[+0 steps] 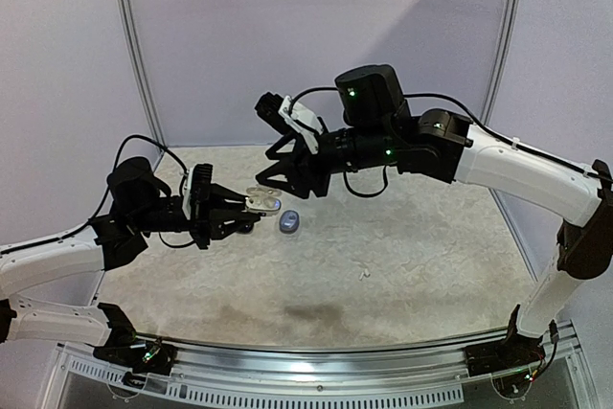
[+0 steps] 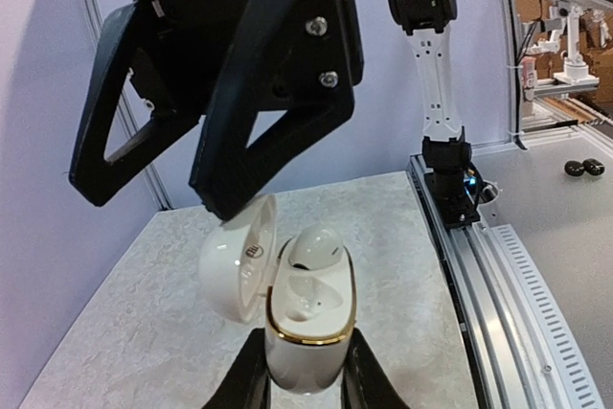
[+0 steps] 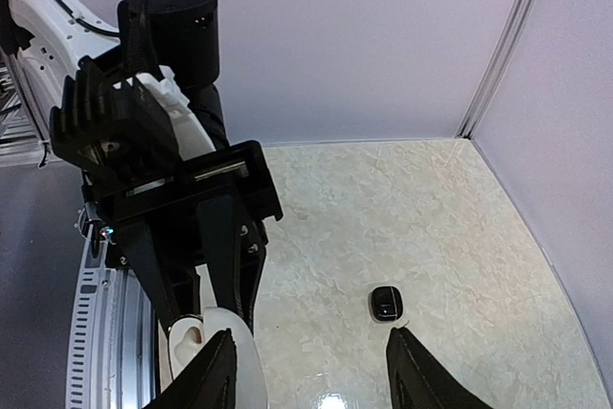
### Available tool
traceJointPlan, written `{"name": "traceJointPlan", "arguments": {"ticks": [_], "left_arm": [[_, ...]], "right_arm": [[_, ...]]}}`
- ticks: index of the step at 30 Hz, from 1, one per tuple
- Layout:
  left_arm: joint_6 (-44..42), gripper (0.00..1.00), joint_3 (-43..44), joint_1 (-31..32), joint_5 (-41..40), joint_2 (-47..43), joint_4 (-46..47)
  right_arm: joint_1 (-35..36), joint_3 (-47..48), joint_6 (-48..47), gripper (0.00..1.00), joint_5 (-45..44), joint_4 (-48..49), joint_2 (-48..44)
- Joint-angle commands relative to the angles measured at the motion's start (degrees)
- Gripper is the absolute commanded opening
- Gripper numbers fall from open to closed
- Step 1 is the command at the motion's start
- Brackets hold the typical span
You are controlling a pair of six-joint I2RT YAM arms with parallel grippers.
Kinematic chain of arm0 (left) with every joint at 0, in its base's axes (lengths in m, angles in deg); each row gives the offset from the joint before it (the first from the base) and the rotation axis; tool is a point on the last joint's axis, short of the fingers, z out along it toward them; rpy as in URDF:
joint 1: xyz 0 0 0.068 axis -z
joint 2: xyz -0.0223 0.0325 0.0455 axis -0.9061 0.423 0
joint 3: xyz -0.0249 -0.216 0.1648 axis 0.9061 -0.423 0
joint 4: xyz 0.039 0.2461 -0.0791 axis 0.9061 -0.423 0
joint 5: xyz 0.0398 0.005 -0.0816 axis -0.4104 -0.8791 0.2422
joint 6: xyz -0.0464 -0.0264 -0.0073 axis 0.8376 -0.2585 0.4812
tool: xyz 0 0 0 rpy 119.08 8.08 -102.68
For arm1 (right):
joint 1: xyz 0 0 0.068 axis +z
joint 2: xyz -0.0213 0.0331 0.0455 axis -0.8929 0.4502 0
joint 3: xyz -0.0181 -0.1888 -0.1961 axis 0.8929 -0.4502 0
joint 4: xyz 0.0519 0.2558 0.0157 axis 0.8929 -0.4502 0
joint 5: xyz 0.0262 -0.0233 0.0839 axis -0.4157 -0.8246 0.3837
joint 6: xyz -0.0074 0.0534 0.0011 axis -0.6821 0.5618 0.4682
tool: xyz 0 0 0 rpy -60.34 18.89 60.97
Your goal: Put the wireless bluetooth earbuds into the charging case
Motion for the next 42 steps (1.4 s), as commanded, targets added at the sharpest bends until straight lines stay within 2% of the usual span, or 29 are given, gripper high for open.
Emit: {"name": "traceJointPlan", "arguments": {"ticks": [1,7,10,15,17,19,21,22,24,28,31,36,42], "left_arm": [[2.9,0.0,-0.84,0.46,0.12,-0.83,2.93],[16.24,0.0,-2.66,0.46,-6.16,-0.41,8.04],[17.9,0.0,-3.14,0.33,-9.93,-0.56,8.83],[19.48,0.0,-3.27,0.15,-11.34,-0.14,9.57],[19.87,0.0,-3.34,0.01,-12.63,-0.24,9.51],[20.92,0.0,-3.41,-0.15,-15.08,-0.49,9.42],[22.33,0.0,-3.71,-0.24,-19.1,-0.63,9.6],[22.75,0.0,-3.91,-0.31,-20.86,-0.76,9.62],[23.12,0.0,-4.27,-0.33,-22.94,-1.06,9.74],[22.67,0.0,-4.65,-0.33,-23.43,-1.33,9.28],[22.59,0.0,-4.99,-0.33,-23.51,-1.38,9.37],[22.19,0.0,-5.18,-0.33,-23.19,-1.66,9.43],[21.74,0.0,-5.34,-0.33,-22.82,-2.27,8.81]], "right_arm": [[-0.4,0.73,1.52,0.54,-2.05,-1.46,1.55],[-0.4,2.45,2.42,0.55,-4.11,-2.62,1.67],[-0.48,5.56,4.43,0.57,-4.67,-2.43,2.06],[-0.55,11.45,7.59,0.62,-6.34,-1.33,2.47],[-0.68,13.46,10.4,0.64,-11.43,-1.53,2.42],[-1.67,14.95,16.24,0.65,-20.39,-4.55,2.19],[-3.47,15.0,23.35,0.65,-30.57,-11.45,2.13],[-4.62,14.31,29.81,0.64,-34.57,-15.69,2.18],[-6.54,12.5,38.86,0.61,-37.96,-24.84,2.73],[-7.96,10.22,51.08,0.6,-35.84,-40.47,6.11],[-9.14,8.83,58.1,0.61,-31.17,-47.08,10.39],[-10.09,3.45,63.62,0.61,-24.5,-45.97,14.87],[-10.21,0.21,62.51,0.61,-20.82,-46.35,21.0]]}}
